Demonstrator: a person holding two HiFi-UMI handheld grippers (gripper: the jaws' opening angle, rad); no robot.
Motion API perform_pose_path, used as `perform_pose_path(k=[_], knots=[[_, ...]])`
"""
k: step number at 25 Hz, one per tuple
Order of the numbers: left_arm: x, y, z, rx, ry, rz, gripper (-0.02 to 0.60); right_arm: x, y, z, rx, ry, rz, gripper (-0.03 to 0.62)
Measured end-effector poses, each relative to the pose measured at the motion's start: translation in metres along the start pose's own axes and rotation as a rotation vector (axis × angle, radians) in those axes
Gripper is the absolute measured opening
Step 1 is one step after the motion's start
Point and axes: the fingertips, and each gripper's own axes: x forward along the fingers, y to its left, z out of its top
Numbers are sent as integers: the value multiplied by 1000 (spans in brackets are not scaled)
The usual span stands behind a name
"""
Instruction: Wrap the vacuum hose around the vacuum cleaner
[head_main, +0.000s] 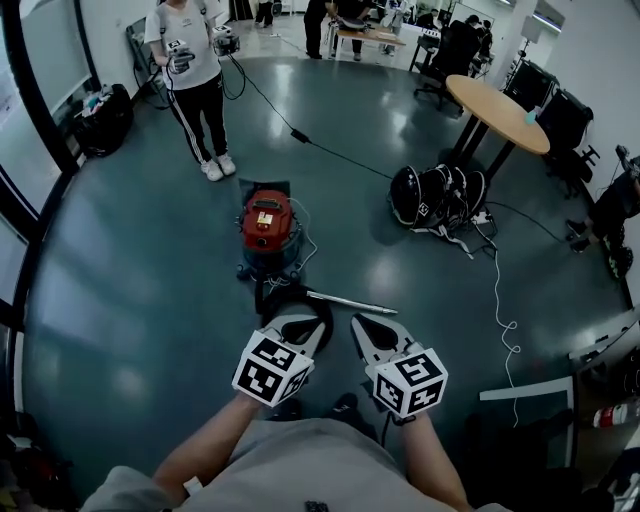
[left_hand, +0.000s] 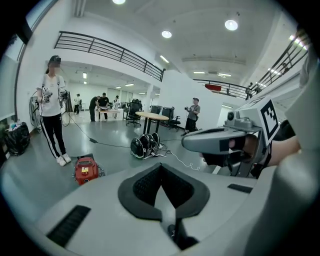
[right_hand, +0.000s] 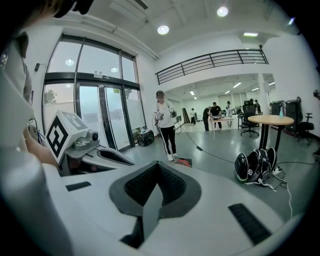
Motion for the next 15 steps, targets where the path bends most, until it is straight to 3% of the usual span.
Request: perform_pose_path(k=[15], knots=[[-10,-8,9,16,-41,-8,6,-21,4,14,-1,-72,-35,3]])
